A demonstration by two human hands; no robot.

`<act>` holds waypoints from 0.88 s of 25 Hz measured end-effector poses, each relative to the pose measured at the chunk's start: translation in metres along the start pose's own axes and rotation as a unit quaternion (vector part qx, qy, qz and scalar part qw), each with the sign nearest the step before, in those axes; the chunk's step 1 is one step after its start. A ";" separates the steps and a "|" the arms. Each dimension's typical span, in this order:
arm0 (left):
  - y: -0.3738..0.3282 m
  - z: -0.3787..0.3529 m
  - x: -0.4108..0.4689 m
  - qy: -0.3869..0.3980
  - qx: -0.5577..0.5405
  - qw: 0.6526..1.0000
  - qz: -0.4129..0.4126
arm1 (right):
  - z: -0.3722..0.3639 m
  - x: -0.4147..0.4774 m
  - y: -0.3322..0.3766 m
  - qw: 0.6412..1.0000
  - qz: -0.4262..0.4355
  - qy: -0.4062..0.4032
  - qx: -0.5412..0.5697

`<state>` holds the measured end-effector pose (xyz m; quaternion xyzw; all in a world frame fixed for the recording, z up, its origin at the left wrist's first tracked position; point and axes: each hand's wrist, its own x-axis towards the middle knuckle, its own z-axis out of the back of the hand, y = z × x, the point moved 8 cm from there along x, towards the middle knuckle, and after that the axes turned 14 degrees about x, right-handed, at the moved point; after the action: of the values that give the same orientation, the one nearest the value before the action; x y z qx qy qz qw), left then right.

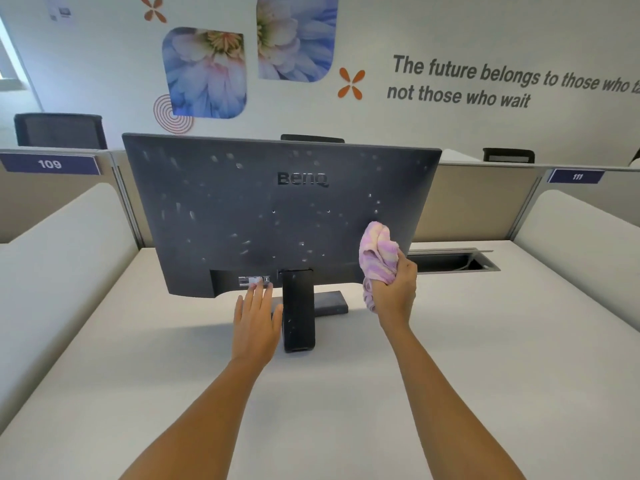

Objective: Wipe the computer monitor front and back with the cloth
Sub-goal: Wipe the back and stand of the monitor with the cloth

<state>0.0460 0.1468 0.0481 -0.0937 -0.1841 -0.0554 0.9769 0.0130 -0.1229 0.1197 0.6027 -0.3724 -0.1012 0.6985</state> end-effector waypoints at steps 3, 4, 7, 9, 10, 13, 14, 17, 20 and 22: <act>0.013 0.034 0.016 -0.071 -0.022 0.997 0.008 | -0.023 0.000 0.044 0.995 0.097 -0.017 0.021; 0.018 0.046 0.021 -0.093 -0.022 0.995 0.009 | -0.032 -0.002 0.059 0.991 0.131 -0.019 0.008; 0.034 0.085 0.038 -0.154 -0.010 0.988 0.006 | -0.069 -0.008 0.110 0.975 0.222 -0.004 -0.011; 0.048 0.113 0.053 -0.181 -0.024 0.983 0.015 | -0.095 -0.012 0.139 0.962 0.273 0.005 -0.023; 0.057 0.128 0.062 -0.193 -0.035 0.980 0.021 | -0.110 -0.014 0.151 0.954 0.297 0.004 -0.045; 0.083 0.167 0.083 -0.230 -0.053 0.972 0.023 | -0.159 -0.027 0.180 0.923 0.360 0.023 -0.135; 0.092 0.177 0.090 -0.238 -0.058 0.969 0.019 | -0.176 -0.031 0.183 0.914 0.369 0.039 -0.164; 0.118 0.203 0.105 -0.262 -0.071 0.962 0.013 | -0.209 -0.039 0.178 0.902 0.353 0.058 -0.243; 0.146 0.221 0.116 -0.274 -0.145 0.949 0.057 | -0.219 -0.045 0.165 0.896 0.326 0.059 -0.296; 0.163 0.221 0.119 -0.247 -0.251 0.929 0.112 | -0.224 -0.049 0.158 0.889 0.318 0.067 -0.323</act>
<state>0.1027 0.3421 0.2677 -0.3661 -0.3882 0.0348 0.8450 0.0741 0.1177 0.2458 0.1986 -0.4432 0.0517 0.8726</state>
